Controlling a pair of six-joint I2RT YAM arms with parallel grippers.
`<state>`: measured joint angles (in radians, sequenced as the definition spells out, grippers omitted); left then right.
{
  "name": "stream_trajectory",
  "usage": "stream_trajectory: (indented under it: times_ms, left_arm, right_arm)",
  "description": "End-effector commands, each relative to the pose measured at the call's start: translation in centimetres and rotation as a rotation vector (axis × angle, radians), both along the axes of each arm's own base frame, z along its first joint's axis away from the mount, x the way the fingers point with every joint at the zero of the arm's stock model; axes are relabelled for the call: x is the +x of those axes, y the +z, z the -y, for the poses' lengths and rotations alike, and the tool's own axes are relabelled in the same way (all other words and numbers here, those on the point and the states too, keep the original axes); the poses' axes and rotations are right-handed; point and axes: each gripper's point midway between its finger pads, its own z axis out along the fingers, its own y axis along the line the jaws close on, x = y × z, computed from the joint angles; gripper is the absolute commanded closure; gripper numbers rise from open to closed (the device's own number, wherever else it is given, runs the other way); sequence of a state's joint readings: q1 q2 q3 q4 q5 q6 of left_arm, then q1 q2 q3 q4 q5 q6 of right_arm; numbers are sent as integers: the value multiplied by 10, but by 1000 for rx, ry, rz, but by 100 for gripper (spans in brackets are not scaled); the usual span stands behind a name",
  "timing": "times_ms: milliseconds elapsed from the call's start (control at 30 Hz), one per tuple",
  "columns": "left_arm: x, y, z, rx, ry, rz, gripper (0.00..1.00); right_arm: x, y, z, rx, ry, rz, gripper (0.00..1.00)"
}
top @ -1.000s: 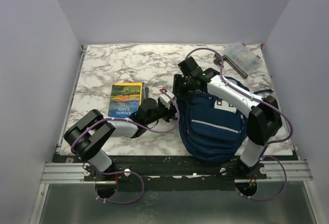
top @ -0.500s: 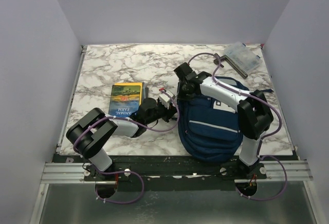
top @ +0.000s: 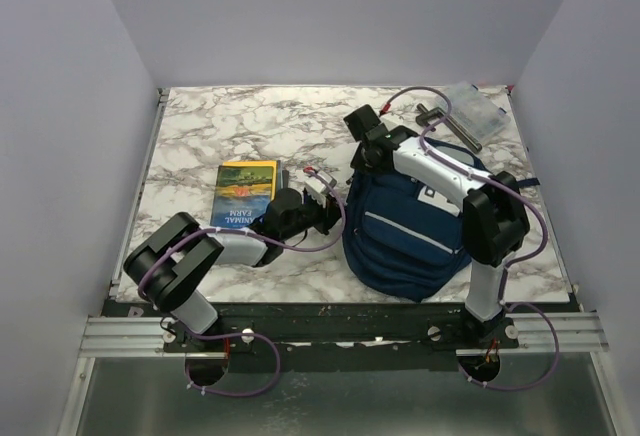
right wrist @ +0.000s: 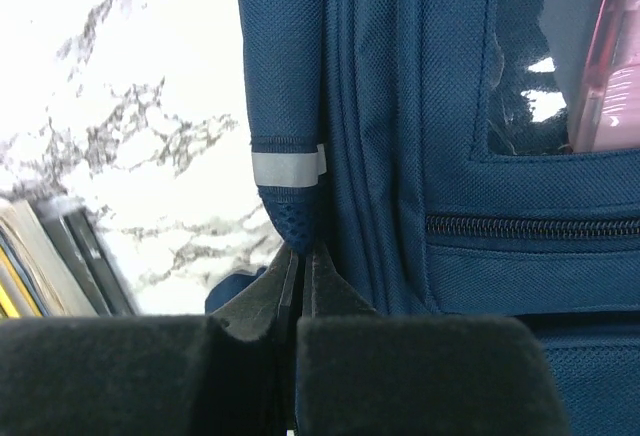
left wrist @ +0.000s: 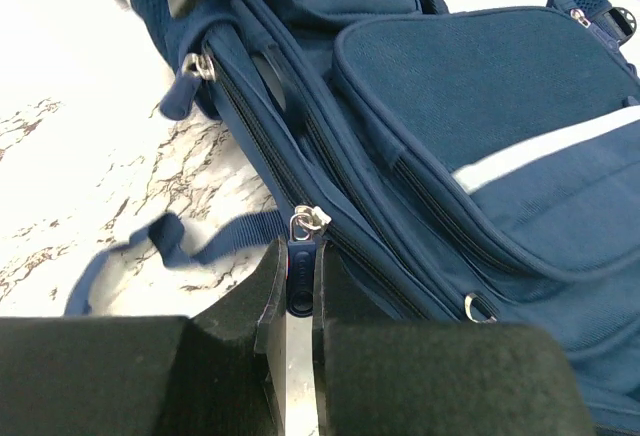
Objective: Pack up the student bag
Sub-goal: Unzip the student bag at the center of the board.
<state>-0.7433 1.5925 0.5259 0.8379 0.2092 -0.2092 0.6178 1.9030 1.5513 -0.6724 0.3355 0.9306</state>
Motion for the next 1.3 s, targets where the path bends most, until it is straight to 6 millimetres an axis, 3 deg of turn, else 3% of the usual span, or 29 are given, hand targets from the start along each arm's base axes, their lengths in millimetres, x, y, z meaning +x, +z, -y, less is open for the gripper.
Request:
stream_trajectory:
  times_ms: [0,100,300,433,467,533,633,700,767,833,1000,1167,1267]
  left_arm:
    - [-19,1,1,-13,-44,-71,100]
    - [-27,-4,-6,-15,-22,-133,100]
    - [-69,-23,1,-57,-74,-317,100]
    - [-74,-19,1,-82,-74,-342,100]
    - [-72,-17,1,-80,-75,-325,100]
    - [-68,-13,-1,-80,-66,-306,100]
    - [-65,-10,-2,-84,-72,-294,100]
    - [-66,-11,-2,-79,-78,-288,100]
    - [-66,-13,-3,-72,-76,-283,100]
    - [-65,-12,-3,-71,-75,-279,100]
    - [-64,-10,-3,-73,-78,-271,100]
    - [-65,-9,-3,-73,-81,-265,100]
    - [-65,-9,-4,-74,-75,-262,100]
  right_arm:
    - [54,40,4,39,-144,206,99]
    - [67,41,11,41,-169,212,99]
    - [92,31,31,144,-332,185,99]
    - [96,36,18,142,-199,164,99]
    - [89,39,15,119,-130,151,95]
    - [69,43,7,79,101,128,73]
    - [30,49,16,-20,355,91,36]
    - [4,48,18,-68,552,35,28]
    - [-23,42,16,-55,659,-82,26]
    - [-47,35,12,10,645,-203,26]
    - [-94,11,-24,117,630,-326,27]
    - [-112,-26,-36,-7,606,-402,30]
    - [-115,-38,-37,-18,551,-419,31]
